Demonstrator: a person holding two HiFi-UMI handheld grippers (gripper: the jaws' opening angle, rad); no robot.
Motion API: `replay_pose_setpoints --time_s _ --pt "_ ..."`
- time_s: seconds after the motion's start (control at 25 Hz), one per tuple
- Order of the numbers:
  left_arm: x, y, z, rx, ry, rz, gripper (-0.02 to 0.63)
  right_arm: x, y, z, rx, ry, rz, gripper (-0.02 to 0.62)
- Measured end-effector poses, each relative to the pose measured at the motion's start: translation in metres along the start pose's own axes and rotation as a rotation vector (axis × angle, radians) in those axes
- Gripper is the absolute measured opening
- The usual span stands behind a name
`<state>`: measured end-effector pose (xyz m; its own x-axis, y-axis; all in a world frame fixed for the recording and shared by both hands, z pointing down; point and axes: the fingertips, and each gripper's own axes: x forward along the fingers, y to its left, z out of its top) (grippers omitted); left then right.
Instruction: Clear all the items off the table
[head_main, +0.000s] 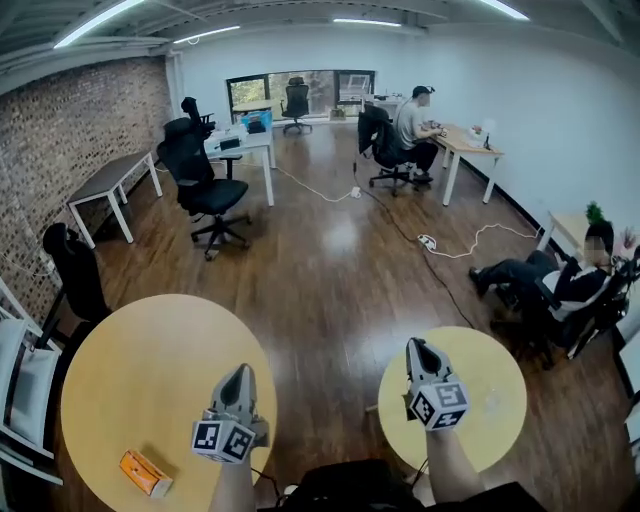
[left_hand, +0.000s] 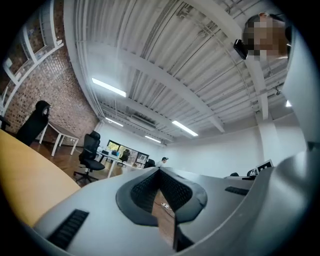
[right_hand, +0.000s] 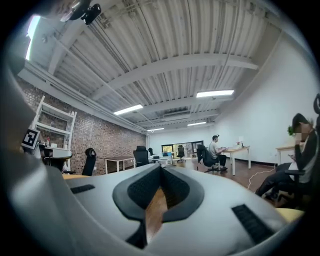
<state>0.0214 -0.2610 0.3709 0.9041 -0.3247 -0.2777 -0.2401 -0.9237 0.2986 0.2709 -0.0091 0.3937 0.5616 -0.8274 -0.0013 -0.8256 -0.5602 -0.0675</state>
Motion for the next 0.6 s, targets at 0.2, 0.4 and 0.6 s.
replay_pose_setpoints --time_s 0.2,0.4,0.6 --pt "0.038 -0.065 -0.022 0.019 -0.003 -0.066 0.003 -0.039 -0.082 -0.007 0.039 0.016 -0.147 0.005" --pt "0.08 -0.138 -0.053 0.007 0.047 -0.158 0.003 -0.093 -0.161 -0.006 0.108 -0.007 -0.262 0.005" --pt "0.127 -0.217 -0.104 -0.021 0.104 -0.261 0.002 -0.155 -0.25 -0.014 0.122 -0.006 -0.414 0.005"
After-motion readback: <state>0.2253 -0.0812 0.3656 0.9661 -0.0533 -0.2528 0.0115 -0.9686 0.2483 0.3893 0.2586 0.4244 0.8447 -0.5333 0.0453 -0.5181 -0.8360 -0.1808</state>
